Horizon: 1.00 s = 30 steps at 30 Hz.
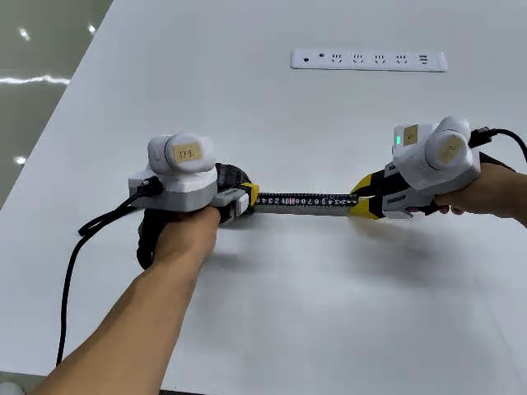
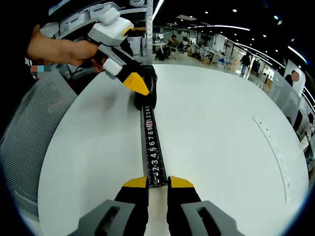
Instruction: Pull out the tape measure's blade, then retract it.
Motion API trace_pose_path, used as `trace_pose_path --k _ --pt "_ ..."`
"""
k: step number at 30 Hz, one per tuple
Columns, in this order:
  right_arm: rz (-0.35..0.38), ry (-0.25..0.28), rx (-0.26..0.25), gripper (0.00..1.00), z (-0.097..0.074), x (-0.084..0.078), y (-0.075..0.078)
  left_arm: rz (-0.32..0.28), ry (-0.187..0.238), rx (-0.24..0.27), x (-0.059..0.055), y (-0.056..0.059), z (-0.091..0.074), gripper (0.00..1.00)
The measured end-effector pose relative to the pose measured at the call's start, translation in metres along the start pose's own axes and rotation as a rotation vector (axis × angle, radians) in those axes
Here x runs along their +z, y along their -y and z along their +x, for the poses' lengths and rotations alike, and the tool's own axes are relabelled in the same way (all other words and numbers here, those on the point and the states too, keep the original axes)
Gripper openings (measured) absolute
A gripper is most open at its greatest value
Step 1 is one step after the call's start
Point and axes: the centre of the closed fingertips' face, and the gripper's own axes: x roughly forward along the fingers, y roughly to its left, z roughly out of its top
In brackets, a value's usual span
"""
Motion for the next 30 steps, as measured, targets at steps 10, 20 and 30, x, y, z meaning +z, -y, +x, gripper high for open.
trace_pose_path --k 10,20,30 --pt "-0.001 0.008 0.006 0.10 0.008 0.009 -0.001 -0.001 -0.002 0.000 0.000 0.000 0.000 0.54" --pt "-0.001 0.016 0.007 0.10 0.017 0.017 -0.002 -0.004 -0.002 -0.001 0.000 0.000 0.000 0.55" --pt "0.002 0.027 0.017 0.10 0.025 0.026 -0.004 -0.004 -0.003 -0.001 0.000 0.000 0.000 0.55"
